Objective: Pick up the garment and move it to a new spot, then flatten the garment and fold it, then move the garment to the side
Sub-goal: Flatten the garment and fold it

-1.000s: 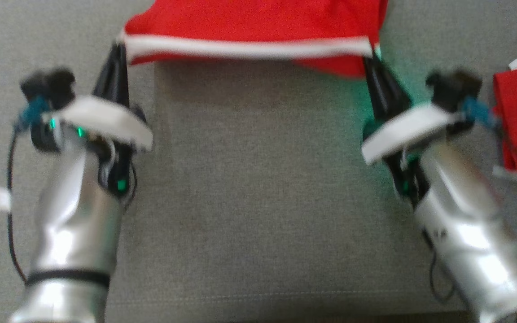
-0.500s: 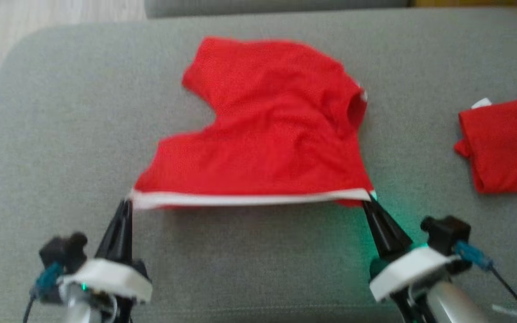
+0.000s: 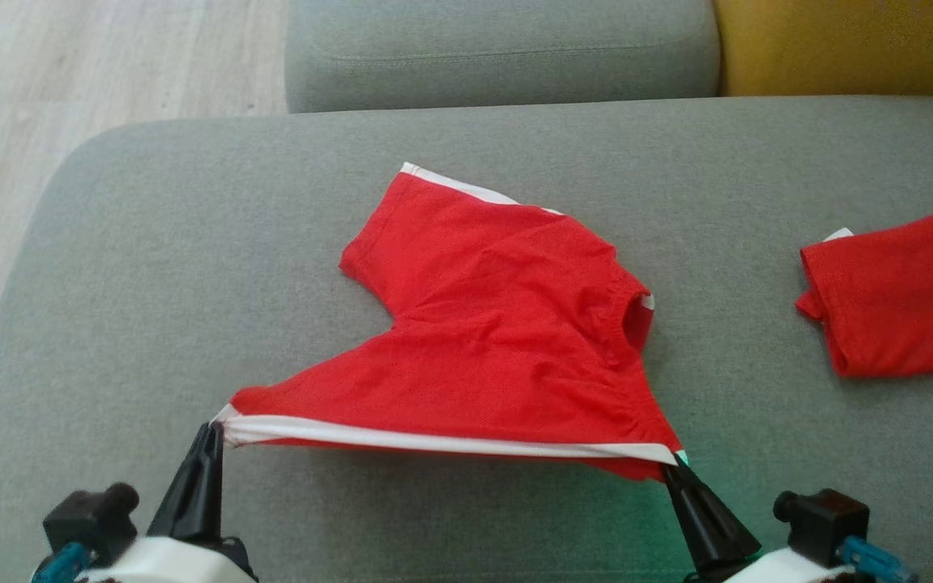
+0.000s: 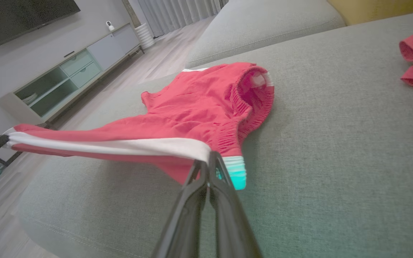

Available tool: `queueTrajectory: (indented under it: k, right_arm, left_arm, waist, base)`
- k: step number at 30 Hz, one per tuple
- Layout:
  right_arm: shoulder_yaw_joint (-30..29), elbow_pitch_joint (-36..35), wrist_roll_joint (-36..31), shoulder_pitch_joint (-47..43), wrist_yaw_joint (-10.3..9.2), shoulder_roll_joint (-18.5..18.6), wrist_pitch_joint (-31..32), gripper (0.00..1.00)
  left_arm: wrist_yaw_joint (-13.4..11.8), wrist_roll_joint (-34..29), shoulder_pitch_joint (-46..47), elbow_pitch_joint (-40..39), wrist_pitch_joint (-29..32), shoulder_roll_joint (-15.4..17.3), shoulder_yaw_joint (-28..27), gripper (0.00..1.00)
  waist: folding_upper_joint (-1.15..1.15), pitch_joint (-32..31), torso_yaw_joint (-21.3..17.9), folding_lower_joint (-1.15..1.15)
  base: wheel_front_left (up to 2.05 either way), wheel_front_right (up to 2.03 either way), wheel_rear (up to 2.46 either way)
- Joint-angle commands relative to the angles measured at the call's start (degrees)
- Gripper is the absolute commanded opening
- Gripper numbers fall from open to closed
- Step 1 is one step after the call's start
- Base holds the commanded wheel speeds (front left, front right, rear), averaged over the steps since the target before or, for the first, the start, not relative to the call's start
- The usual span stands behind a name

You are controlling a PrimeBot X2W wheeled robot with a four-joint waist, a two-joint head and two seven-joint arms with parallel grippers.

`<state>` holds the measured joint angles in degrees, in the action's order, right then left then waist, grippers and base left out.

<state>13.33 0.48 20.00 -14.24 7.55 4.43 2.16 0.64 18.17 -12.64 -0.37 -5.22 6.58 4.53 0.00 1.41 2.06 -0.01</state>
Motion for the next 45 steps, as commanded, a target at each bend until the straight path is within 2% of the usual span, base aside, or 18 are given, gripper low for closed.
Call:
queueTrajectory:
  k: [1, 8, 15, 23, 32, 39, 45]
  right_arm:
    - [-0.15, -2.54, -0.43, 1.2, -0.06, 0.64, 0.18, 0.0]
    - [0.35, -3.31, -0.31, 3.29, -0.06, -0.63, 3.06, 0.0]
    - [2.61, -0.83, 1.14, 12.54, -0.06, -1.36, 5.56, 0.0]
    - [7.32, 5.41, 7.31, 25.9, -0.06, -1.53, 3.92, 0.0]
    - [12.12, 12.97, 17.45, 37.97, -0.06, -1.55, 0.37, 0.0]
    - [16.3, 19.11, 22.87, 45.77, -0.06, -1.55, -2.35, 0.0]
    - [18.71, 24.1, 25.96, 49.57, -0.06, -1.55, -4.88, 0.0]
  left_arm:
    - [-1.02, -0.08, 2.48, -2.78, 0.11, 1.32, -3.62, 0.0]
    - [-0.56, -0.01, 6.28, -4.1, 1.73, 2.7, -3.24, 0.0]
    - [2.01, 0.04, 19.33, 0.46, 2.43, 5.67, -2.86, 0.0]
    - [5.61, 1.12, 39.61, 13.99, 5.63, 9.57, 0.38, 0.0]
    - [6.8, 5.24, 58.26, 31.64, 10.0, 13.34, 7.69, 0.0]
    - [6.83, 10.73, 66.9, 41.08, 10.62, 16.78, 15.3, 0.0]
    - [6.84, 14.72, 70.98, 46.26, 8.67, 18.2, 20.03, 0.0]
  waist:
    - [0.0, -0.02, -0.51, 0.01]
    - [0.0, 2.02, -2.68, 0.01]
    - [0.0, 7.93, -5.86, 0.01]
    - [0.0, 15.26, -10.54, 0.01]
    - [0.0, 21.54, -15.26, 0.01]
    - [0.0, 24.23, -17.87, 0.01]
    - [0.0, 25.3, -18.77, 0.01]
  base:
    - [0.0, 0.0, 0.0]
    - [0.0, 0.0, 0.0]
    - [0.0, 0.0, 0.0]
    - [0.0, 0.0, 0.0]
    - [0.0, 0.0, 0.0]
    - [0.0, 0.0, 0.0]
    - [0.0, 0.0, 0.0]
